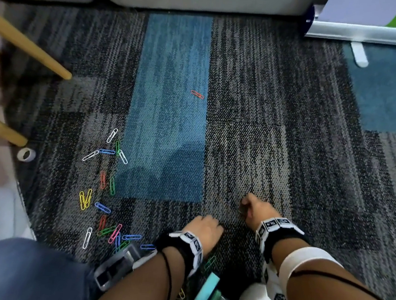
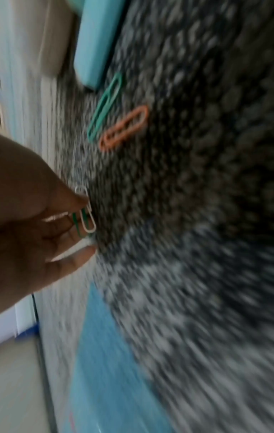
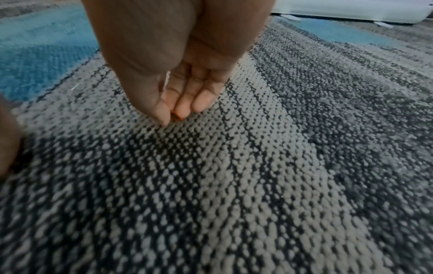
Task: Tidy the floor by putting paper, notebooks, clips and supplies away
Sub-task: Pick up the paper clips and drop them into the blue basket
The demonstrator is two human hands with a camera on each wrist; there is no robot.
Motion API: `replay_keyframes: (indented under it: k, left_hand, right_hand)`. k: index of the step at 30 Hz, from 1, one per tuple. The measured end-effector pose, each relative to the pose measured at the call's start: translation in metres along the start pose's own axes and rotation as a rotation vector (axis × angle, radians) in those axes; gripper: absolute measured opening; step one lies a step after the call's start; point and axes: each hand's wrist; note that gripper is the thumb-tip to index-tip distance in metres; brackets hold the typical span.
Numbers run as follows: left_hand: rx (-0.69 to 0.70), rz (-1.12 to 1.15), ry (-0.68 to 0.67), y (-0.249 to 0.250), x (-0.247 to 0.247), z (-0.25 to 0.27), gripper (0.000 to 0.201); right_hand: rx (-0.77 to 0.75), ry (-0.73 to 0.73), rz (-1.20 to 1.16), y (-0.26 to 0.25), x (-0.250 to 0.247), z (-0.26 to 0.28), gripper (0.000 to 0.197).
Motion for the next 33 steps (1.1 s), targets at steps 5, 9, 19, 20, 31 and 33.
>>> replay_keyframes:
  k: [5,9,19,20,31,33]
  left_hand:
    - [-0.167,0.213,-0.042,-0.038,-0.008,0.019,0.044]
    - [-0.217,0.356,-0.054,-0.054,-0.004,0.038,0.056]
    - [-0.24,0.333,-0.043,-0.046,0.023,0.061,0.033]
    - [-0.254,0.332,-0.039,-0.047,0.026,0.063,0.032]
    - [-0.27,0.393,0.054,-0.06,0.034,0.074,0.026]
    - [-0.289,0.411,0.034,-0.064,0.031,0.075,0.031]
  right_hand:
    - [-0.138,-0.146,0.096,-0.018,0.007,0.011,0.025]
    - [-0.307,-0.29,0.208,-0.045,0.017,0.023,0.023]
    - [-0.528,-0.385,0.6,-0.07,0.058,0.05,0.061]
    - [-0.538,-0.383,0.636,-0.071,0.06,0.051,0.07]
    - [-0.654,-0.343,0.714,-0.08,0.066,0.046,0.034]
    - [-0.646,-0.351,0.722,-0.083,0.065,0.047,0.033]
Point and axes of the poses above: each hand's wrist, its own z-axis away from the middle knuckle, its own x-axis out of the palm, y = z × x, and after that the axes turned 7 degrees about x, right-handed
